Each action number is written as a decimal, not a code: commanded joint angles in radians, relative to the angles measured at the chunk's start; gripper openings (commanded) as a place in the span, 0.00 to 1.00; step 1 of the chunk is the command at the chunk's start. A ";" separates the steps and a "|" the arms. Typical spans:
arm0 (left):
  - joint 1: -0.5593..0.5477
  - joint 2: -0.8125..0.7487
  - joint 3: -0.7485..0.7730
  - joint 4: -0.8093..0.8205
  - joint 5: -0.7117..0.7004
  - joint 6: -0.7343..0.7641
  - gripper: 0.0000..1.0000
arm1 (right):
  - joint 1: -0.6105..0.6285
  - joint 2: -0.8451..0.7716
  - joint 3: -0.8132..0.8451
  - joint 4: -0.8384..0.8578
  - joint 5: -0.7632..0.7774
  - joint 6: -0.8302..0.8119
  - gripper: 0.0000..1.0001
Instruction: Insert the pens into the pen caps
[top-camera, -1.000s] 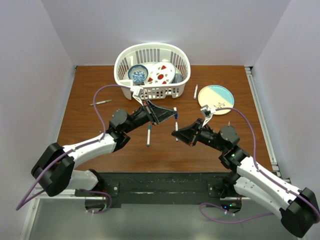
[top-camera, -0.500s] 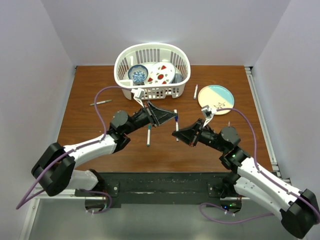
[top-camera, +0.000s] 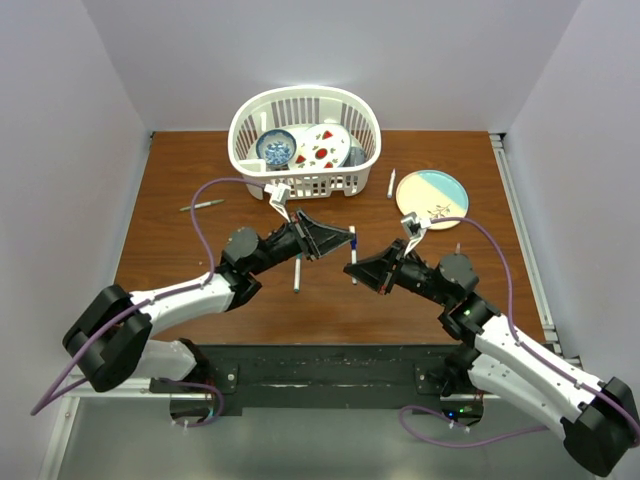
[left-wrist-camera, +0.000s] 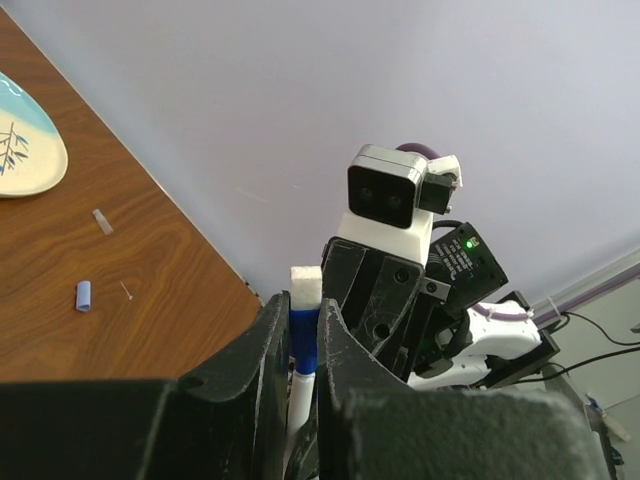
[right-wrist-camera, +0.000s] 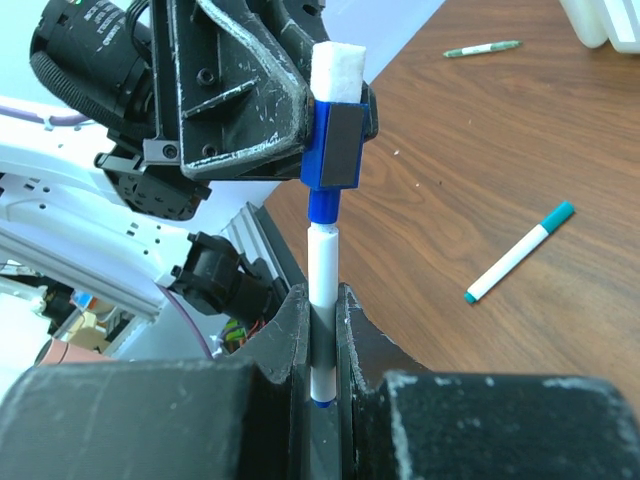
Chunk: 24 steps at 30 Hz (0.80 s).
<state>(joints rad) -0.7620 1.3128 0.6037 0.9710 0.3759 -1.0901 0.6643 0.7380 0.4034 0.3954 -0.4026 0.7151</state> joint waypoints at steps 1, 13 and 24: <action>-0.045 -0.015 -0.028 0.043 0.046 0.048 0.00 | -0.003 -0.009 0.041 0.019 0.102 -0.005 0.00; -0.046 -0.099 0.017 -0.074 0.003 0.145 0.61 | -0.003 0.003 0.069 -0.013 -0.058 -0.060 0.00; -0.043 -0.078 0.102 -0.163 -0.011 0.202 0.63 | -0.003 0.000 0.071 -0.024 -0.110 -0.043 0.00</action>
<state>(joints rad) -0.8074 1.2339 0.6460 0.8150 0.3771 -0.9367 0.6617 0.7403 0.4374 0.3565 -0.4683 0.6788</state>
